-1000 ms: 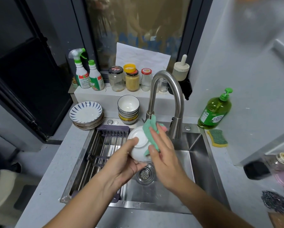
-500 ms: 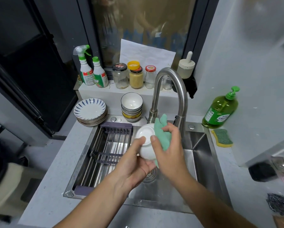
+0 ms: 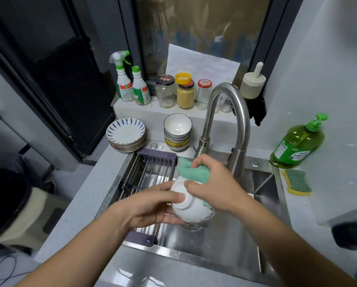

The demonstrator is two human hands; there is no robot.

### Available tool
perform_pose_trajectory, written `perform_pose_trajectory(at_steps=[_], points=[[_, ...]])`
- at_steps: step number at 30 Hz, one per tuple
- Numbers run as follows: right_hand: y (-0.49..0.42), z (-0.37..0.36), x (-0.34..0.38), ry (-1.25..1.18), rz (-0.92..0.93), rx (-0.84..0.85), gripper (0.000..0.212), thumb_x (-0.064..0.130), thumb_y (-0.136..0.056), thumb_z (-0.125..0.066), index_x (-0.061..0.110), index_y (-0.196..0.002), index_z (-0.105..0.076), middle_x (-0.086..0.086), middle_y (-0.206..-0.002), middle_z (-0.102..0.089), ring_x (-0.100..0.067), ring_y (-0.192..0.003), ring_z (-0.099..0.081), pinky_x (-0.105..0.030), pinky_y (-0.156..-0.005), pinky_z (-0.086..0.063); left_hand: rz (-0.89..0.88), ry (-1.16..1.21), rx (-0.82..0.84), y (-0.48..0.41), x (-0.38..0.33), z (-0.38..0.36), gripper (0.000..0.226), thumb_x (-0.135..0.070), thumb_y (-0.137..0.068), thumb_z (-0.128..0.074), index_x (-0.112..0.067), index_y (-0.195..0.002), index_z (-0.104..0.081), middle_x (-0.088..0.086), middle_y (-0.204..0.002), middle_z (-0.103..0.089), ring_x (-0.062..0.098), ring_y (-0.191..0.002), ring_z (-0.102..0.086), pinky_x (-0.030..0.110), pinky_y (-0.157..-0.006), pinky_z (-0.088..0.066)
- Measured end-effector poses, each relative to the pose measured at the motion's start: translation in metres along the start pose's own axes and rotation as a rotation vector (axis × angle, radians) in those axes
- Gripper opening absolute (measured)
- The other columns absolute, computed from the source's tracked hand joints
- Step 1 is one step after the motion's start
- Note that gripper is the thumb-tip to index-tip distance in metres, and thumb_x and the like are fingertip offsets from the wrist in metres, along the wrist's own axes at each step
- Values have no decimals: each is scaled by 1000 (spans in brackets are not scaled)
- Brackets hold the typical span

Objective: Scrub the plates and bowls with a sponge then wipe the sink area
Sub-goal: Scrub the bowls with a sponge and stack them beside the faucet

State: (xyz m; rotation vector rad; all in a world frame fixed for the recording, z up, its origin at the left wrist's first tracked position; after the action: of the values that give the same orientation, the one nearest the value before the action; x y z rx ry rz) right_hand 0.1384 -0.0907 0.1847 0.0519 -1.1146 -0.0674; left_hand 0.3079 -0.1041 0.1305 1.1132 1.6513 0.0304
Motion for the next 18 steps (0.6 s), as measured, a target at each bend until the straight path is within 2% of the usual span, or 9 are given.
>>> perform_pose_trajectory(at_steps=[3, 5, 8, 10, 12, 13, 15, 17, 18], points=[[-11, -12, -5, -29, 42, -14, 14, 38, -86, -65, 37, -99, -61, 11, -102, -66, -6, -90, -60, -30, -80, -49, -23, 25, -35, 0, 0, 16, 68, -26, -77, -83, -19, -141, -60, 20, -141, -62, 44, -127, -60, 57, -106, -49], [-18, -23, -10, -7, 91, -69, 24, 39, -97, -51, 40, -119, -62, 16, -121, -61, -1, -111, -56, -27, -96, -43, -47, 90, -101, -4, -1, 25, 66, -24, -80, -80, -16, -142, -58, 20, -137, -65, 42, -118, -66, 51, -97, -58], [-25, -49, -16, 30, 109, -105, 39, 34, -106, -39, 35, -144, -48, 18, -147, -41, 3, -138, -35, -20, -113, -27, -73, 235, -167, -14, -8, 43, 64, -21, -82, -78, -7, -141, -56, 22, -127, -69, 40, -103, -72, 47, -85, -63], [-28, -66, -22, -6, 55, -148, 44, 29, -108, -37, 39, -151, -37, 19, -160, -26, 14, -143, -18, -8, -113, -16, -85, 349, -188, -22, -16, 53, 57, -16, -90, -75, -1, -141, -54, 26, -126, -68, 40, -98, -74, 45, -75, -65], [-35, -81, -22, -98, 14, -218, 48, 23, -108, -37, 44, -150, -33, 17, -163, -23, 20, -140, -16, -1, -110, -15, -98, 419, -210, -31, -24, 66, 53, -12, -90, -68, 1, -139, -53, 27, -123, -69, 39, -95, -75, 41, -67, -65], [-41, -86, -21, -153, 2, -255, 49, 20, -108, -37, 49, -147, -33, 16, -162, -25, 16, -142, -21, -6, -114, -20, -113, 431, -219, -36, -28, 72, 53, -11, -88, -69, 0, -138, -52, 26, -123, -69, 39, -95, -75, 40, -66, -64], [-57, -94, -21, -260, -40, -323, 49, 20, -107, -37, 53, -143, -35, 13, -158, -36, 1, -142, -36, -27, -119, -31, -161, 411, -210, -47, -36, 86, 59, -9, -85, -75, -3, -138, -51, 24, -129, -68, 38, -104, -73, 43, -76, -65], [-74, -100, -21, -358, -135, -377, 46, 23, -107, -38, 49, -146, -39, 9, -148, -51, -12, -133, -52, -42, -113, -43, -216, 376, -224, -59, -44, 101, 64, -8, -80, -80, -11, -137, -51, 16, -127, -71, 35, -114, -71, 46, -93, -61], [-81, -101, -22, -426, -191, -395, 44, 24, -107, -39, 45, -146, -42, 7, -141, -58, -14, -125, -59, -44, -105, -49, -244, 359, -237, -64, -48, 105, 65, -8, -76, -80, -16, -134, -52, 13, -123, -73, 34, -116, -70, 45, -97, -59]])
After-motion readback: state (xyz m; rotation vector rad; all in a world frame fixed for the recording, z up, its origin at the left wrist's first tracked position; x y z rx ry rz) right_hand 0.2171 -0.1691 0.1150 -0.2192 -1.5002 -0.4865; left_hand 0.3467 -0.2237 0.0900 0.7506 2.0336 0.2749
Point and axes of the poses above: each hand's wrist, its own y-axis away from the middle knuckle, its own z-axis out of the back of the hand, x = y × z, the point moved 4 cm from there along -y, towards the middle knuckle
